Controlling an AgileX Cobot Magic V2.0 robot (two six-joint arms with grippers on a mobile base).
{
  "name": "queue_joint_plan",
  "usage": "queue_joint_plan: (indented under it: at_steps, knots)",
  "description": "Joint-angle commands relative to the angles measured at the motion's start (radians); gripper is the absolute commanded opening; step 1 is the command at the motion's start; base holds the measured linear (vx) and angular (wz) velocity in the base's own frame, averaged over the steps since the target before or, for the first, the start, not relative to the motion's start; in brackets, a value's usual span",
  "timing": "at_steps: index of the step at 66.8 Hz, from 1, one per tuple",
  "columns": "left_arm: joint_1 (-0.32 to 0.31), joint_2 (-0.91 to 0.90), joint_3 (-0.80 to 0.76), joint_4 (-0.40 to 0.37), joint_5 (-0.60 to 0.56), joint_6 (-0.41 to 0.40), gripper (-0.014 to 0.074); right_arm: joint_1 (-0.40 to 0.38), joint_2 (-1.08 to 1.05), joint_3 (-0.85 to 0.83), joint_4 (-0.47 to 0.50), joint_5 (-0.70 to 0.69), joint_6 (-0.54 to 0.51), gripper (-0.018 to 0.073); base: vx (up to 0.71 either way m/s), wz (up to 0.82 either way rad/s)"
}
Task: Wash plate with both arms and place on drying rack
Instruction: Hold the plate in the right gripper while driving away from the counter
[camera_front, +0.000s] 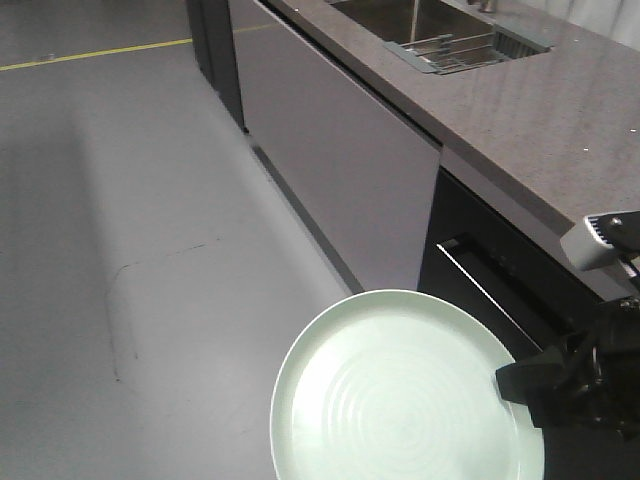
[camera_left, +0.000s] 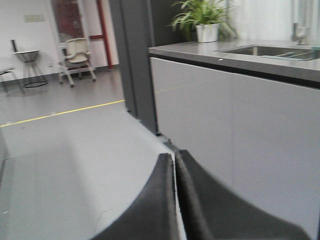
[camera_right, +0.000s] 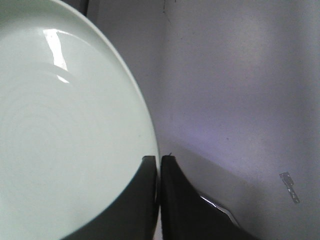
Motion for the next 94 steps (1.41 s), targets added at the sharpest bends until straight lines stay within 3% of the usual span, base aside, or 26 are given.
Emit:
queue_joint_plan:
  at_steps: [1,94]
  knots:
    - [-0.005,-0.014,-0.025,-0.002,-0.074,-0.002,-0.0006,-0.002,-0.012,-0.026,0.041,-0.028,-0.011,-0.0004,0.00,0.49]
    - [-0.005,-0.014,-0.025,-0.002,-0.074,-0.002,-0.0006,-0.002,-0.012,-0.026,0.041,-0.018,-0.011,-0.0004,0.13,0.26]
